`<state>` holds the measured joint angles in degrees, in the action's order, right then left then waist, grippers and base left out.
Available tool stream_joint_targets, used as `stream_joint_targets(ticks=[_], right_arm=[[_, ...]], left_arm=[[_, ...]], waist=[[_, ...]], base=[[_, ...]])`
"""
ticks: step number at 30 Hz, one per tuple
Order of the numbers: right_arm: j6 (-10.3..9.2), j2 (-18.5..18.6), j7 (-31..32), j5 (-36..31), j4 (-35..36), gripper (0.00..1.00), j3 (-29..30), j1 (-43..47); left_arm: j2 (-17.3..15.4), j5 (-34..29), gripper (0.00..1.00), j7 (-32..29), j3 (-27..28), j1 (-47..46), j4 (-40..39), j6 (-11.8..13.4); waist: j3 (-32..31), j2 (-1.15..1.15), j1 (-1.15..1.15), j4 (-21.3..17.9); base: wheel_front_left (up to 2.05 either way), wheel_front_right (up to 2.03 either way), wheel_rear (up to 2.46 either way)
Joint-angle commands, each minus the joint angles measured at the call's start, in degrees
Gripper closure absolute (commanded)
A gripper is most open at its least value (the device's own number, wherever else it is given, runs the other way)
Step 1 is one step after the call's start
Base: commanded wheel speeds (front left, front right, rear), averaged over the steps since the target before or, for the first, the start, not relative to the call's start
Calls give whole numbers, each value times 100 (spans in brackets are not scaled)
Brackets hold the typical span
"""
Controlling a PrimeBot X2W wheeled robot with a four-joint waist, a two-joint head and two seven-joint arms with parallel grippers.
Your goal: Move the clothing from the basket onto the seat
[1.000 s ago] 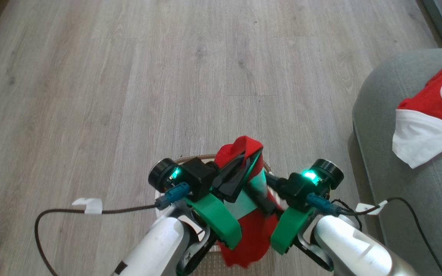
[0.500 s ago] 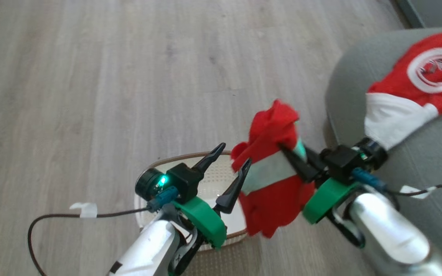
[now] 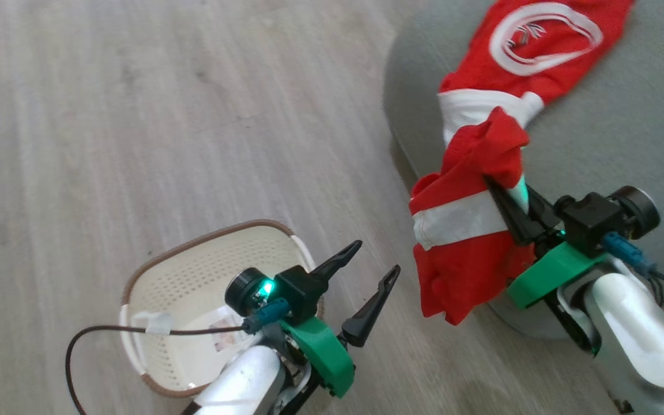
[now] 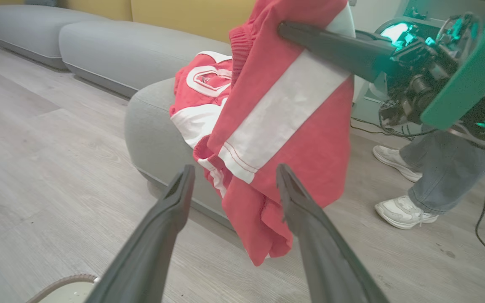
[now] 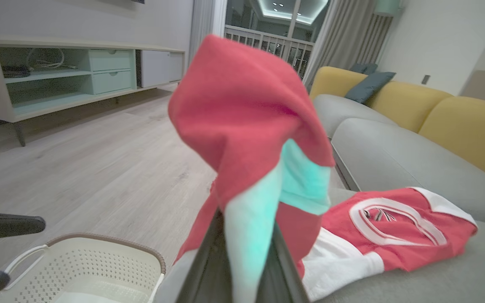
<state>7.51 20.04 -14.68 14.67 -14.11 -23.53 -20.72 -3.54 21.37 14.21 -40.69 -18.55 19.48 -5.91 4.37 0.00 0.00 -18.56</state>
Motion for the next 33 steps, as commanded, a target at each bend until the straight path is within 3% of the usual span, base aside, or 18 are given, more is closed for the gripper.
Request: stream_joint_targets(ticks=[1, 6, 13, 17, 21, 28, 33], right_arm=[[-2, 46, -32, -18, 229, 100, 51, -51], [-2, 39, -32, -69, 296, 100, 217, -36], [-2, -16, -32, -43, 356, 100, 604, -263], [-2, -288, -32, -30, 371, 100, 1204, -1143], [-2, -293, -32, -57, 199, 100, 1814, -2392], [-2, 555, -29, -277, -914, 100, 3442, -4746], [-2, 1163, 39, -498, -1896, 100, 4360, -5591]], left_arm=[[41, 21, 0, 76, 143, -246, -216, -21], [57, 7, 0, 77, -33, -283, -299, -54], [64, -51, 0, 78, -138, -533, -434, -65], [-54, -285, 0, 61, -32, -1083, -526, -24], [-292, -407, 0, -103, 80, -1461, -637, -13], [-610, -463, 0, -153, 266, -1739, -818, 19], [-792, -465, 0, -154, 380, -1728, -941, 105]], waist=[[165, 0, 0, -300], [287, 0, 0, -470], [809, 0, 0, -399], [1883, 0, 0, -286], [2868, 0, 0, -146], [4010, 0, 0, 333], [4467, 0, 0, 508]], base=[[0, 0, 0], [0, 0, 0], [0, 0, 0], [0, 0, 0], [0, 0, 0], [0, 0, 0], [0, 0, 0]])
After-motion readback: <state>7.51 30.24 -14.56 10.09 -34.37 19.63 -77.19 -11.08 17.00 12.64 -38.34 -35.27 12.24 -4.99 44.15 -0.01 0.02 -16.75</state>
